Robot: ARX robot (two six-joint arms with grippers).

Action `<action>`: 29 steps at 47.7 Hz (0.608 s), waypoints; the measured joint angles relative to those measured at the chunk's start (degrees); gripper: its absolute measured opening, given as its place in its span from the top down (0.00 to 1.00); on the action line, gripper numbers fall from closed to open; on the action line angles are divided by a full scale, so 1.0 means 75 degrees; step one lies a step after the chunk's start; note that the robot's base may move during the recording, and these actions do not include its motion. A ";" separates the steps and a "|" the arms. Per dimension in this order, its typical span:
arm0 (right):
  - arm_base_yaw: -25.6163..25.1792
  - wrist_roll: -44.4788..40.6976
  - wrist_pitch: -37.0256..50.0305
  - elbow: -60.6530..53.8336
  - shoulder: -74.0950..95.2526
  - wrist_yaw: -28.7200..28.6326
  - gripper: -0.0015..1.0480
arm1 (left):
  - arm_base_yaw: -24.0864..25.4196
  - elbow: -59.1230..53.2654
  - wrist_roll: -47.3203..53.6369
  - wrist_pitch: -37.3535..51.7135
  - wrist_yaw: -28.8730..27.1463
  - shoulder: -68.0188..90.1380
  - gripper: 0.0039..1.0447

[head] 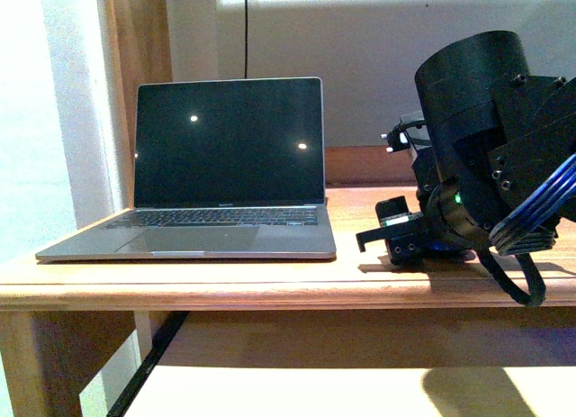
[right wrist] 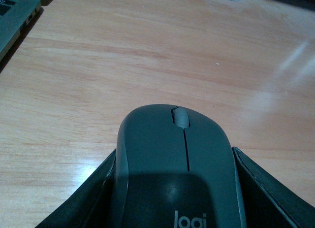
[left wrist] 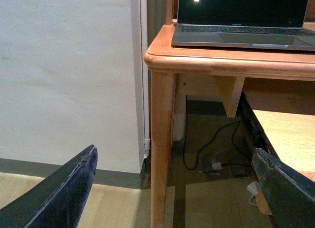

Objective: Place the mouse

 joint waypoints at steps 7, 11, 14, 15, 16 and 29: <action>0.0029 0.0000 0.0000 0.0079 0.0093 0.0122 0.44 | 0.0000 0.0000 0.0000 0.0000 0.0003 0.0000 0.07; 0.0029 -0.0003 0.0000 0.0117 0.0119 0.0140 0.44 | 0.0000 0.0000 0.0000 0.0000 0.0003 0.0000 0.07; 0.0029 -0.0026 0.0087 0.0119 0.0131 0.0131 0.33 | 0.0000 0.0000 0.0000 0.0000 0.0003 0.0000 0.07; 0.0029 -0.0029 0.0140 0.0119 0.0134 0.0111 0.28 | 0.0000 0.0000 0.0000 0.0000 0.0000 0.0000 0.07; 0.0029 -0.0032 0.0175 0.0119 0.0134 0.0099 0.25 | 0.0000 0.0000 0.0000 0.0000 0.0003 0.0000 0.07; -0.0370 0.0268 0.0466 -0.0490 -0.0688 -0.1358 0.07 | 0.0000 0.0000 0.0000 0.0000 0.0003 0.0000 0.07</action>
